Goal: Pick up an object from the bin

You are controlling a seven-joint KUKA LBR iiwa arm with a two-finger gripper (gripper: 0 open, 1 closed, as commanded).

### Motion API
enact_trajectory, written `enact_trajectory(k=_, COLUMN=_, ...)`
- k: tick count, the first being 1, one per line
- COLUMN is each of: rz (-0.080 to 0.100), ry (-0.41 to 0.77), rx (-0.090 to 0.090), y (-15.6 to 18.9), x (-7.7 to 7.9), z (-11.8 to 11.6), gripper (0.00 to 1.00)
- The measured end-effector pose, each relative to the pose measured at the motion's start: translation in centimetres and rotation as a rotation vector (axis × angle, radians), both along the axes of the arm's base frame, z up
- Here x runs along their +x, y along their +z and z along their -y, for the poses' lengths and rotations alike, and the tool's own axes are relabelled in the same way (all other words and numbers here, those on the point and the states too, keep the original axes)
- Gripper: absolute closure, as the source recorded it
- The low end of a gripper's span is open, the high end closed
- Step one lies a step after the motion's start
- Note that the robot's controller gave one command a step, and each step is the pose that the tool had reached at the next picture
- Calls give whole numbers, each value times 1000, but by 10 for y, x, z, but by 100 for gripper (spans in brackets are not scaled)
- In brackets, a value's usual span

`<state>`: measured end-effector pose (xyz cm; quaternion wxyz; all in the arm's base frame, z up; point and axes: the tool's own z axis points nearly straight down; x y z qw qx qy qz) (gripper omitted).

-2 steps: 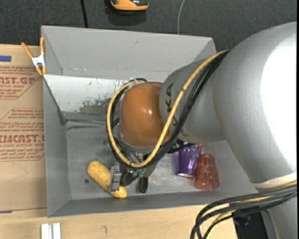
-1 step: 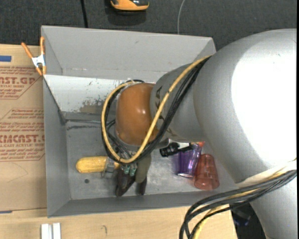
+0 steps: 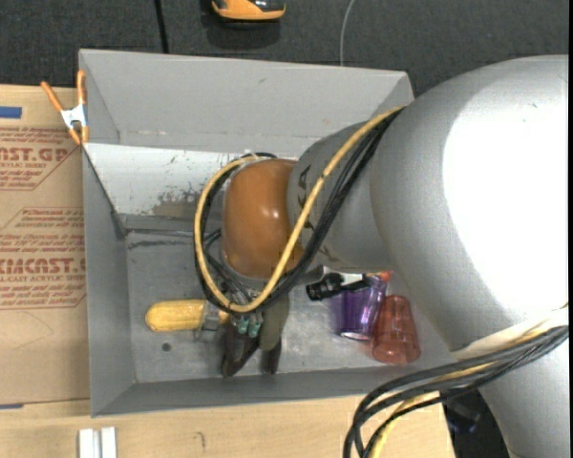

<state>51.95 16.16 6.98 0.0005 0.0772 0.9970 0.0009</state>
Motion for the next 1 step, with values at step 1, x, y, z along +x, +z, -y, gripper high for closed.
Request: enact_trajectory(k=1, rz=6, ry=16, rx=1, y=163, x=7, z=-14, gripper=100)
